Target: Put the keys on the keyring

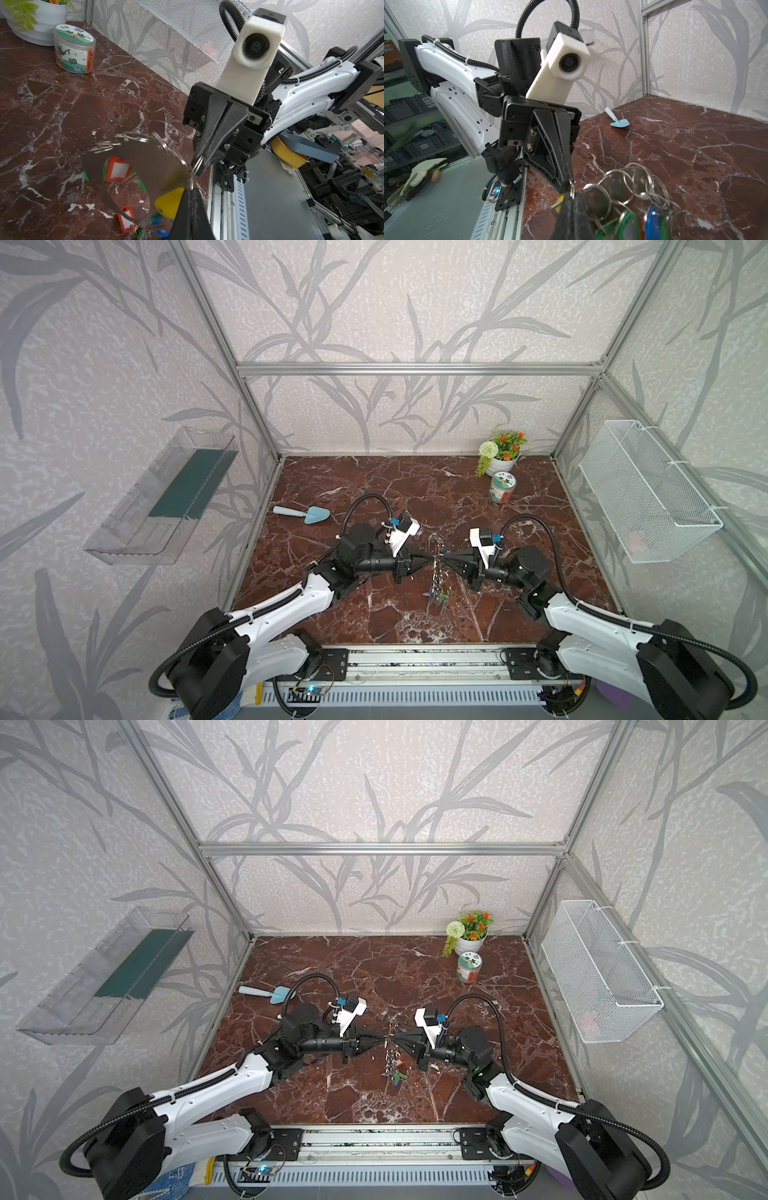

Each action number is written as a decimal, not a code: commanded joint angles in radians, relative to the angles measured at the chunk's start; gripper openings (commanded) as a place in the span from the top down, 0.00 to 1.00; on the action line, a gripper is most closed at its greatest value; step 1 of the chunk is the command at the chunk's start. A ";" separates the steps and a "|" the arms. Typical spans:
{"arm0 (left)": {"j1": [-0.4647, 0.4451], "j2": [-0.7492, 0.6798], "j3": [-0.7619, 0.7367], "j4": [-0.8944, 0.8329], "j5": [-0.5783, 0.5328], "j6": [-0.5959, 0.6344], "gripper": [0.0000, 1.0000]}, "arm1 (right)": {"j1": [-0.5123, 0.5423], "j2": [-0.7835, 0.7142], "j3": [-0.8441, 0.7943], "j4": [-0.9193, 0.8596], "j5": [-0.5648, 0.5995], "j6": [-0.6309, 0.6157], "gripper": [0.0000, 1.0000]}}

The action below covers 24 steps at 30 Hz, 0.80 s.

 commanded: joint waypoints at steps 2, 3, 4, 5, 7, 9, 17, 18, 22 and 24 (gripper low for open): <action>-0.002 -0.026 -0.009 -0.059 -0.059 -0.011 1.00 | 0.003 -0.010 0.006 0.090 -0.003 0.002 1.00; -0.002 -0.030 -0.006 -0.079 -0.069 -0.010 1.00 | 0.003 -0.010 0.006 0.090 -0.003 0.000 1.00; -0.004 -0.034 -0.002 -0.101 -0.080 -0.007 1.00 | 0.004 -0.010 0.006 0.091 -0.004 0.001 1.00; -0.006 -0.035 0.004 -0.124 -0.088 -0.001 1.00 | 0.004 -0.010 0.006 0.091 -0.006 0.002 1.00; -0.010 -0.038 0.017 -0.160 -0.094 0.009 1.00 | 0.003 -0.008 0.008 0.093 -0.012 0.003 1.00; -0.015 -0.026 0.040 -0.203 -0.095 0.023 1.00 | 0.004 -0.007 0.009 0.101 -0.016 0.006 1.00; -0.032 0.062 0.102 -0.254 -0.094 0.039 1.00 | 0.005 -0.006 0.008 0.116 -0.030 0.013 1.00; -0.034 0.072 0.108 -0.252 -0.093 0.038 1.00 | 0.005 -0.006 0.008 0.116 -0.030 0.013 1.00; -0.040 0.109 0.128 -0.223 -0.077 0.027 1.00 | 0.005 0.000 0.008 0.122 -0.033 0.014 1.00; -0.042 0.119 0.129 -0.193 -0.073 0.014 1.00 | 0.006 0.002 0.008 0.127 -0.033 0.015 1.00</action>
